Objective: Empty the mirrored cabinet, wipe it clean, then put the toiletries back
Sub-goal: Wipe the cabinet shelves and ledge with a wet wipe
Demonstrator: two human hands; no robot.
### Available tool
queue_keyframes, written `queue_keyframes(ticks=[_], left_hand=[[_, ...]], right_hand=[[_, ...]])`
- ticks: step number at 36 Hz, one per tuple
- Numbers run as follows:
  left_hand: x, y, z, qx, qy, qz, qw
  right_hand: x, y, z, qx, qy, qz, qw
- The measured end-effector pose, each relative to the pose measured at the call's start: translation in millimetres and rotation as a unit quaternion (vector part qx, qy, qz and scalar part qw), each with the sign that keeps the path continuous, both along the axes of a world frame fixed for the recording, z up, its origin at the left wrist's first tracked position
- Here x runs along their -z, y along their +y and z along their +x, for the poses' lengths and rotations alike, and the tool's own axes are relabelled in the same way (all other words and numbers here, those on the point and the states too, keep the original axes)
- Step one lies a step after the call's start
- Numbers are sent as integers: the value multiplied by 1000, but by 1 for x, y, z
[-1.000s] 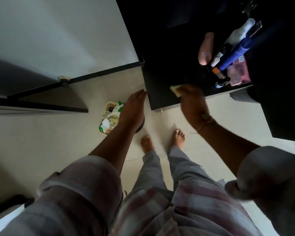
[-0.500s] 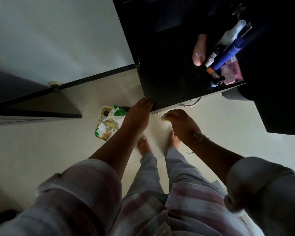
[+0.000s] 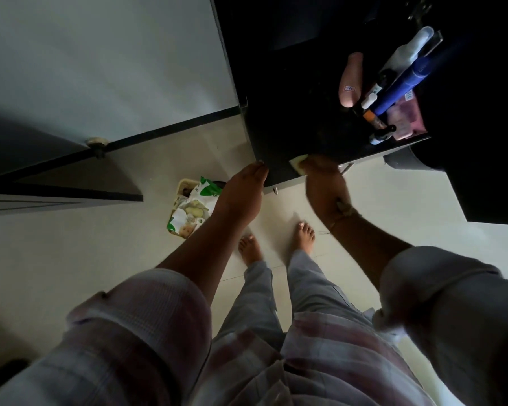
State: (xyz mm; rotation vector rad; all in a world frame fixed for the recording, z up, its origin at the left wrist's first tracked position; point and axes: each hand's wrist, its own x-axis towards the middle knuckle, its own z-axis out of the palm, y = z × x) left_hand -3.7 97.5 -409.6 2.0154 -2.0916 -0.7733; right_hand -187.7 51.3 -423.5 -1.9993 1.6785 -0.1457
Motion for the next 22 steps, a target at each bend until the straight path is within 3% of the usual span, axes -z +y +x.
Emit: queue_keyframes(ticks=[3,7,13,16,19,22], left_hand=[[0,10,10,-47,17,-4,999],[4,33,37,-106,-4,35,994],[21,83,81,-192,-29,71,978],[19,97,94,-231,5,79,970],[21,108,104,-325,39,103,939],[31,121,115,-345,32,104,932]], right_hand=[[6,36,36,-122,-37,-49,991],[20,65,66,-196,-125,21,972],[22,78,112,-126,-140,87,978],[21,78,136,-82,-152,150,974],[37,80,157,-70,-127,177,973],[51,79,178,-44,-109,192,974]])
